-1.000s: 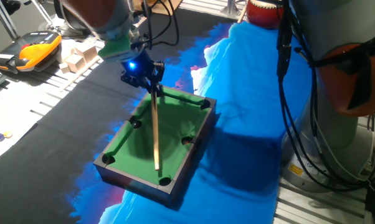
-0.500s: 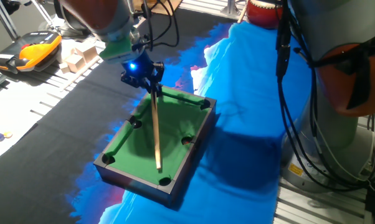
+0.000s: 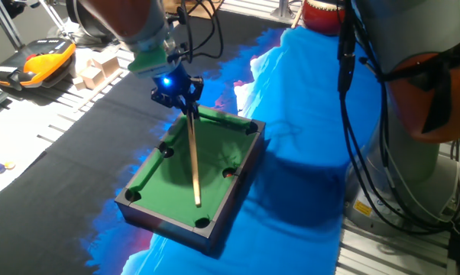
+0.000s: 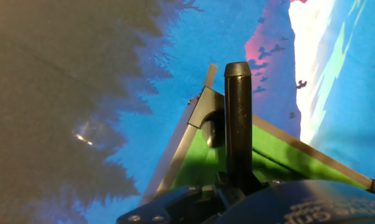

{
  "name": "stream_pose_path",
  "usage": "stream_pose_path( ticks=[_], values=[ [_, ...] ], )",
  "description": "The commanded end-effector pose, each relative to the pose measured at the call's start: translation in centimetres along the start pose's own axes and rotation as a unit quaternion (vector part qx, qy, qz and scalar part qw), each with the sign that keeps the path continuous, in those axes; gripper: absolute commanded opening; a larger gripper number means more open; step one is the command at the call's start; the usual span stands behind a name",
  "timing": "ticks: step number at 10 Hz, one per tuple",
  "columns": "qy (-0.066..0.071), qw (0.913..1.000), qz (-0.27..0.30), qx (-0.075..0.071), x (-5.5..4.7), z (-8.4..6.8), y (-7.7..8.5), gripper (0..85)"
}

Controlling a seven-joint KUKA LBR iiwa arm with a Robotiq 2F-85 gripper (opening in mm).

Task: Hit the pool ball

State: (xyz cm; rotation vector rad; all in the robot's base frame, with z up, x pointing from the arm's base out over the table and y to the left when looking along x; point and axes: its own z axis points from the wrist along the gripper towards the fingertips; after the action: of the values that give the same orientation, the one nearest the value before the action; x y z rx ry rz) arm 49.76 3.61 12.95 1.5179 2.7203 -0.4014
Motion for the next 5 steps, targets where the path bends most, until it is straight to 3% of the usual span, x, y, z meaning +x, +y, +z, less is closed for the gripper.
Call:
stream_pose_path(
  ticks=[1, 5],
  values=[
    [-0.002, 1.0, -0.002, 0.002, -0.2, 0.1, -0.1, 17.0],
    [-0.005, 0.9999, -0.011, -0.002, -1.0, 1.2, -0.2, 17.0]
  ],
)
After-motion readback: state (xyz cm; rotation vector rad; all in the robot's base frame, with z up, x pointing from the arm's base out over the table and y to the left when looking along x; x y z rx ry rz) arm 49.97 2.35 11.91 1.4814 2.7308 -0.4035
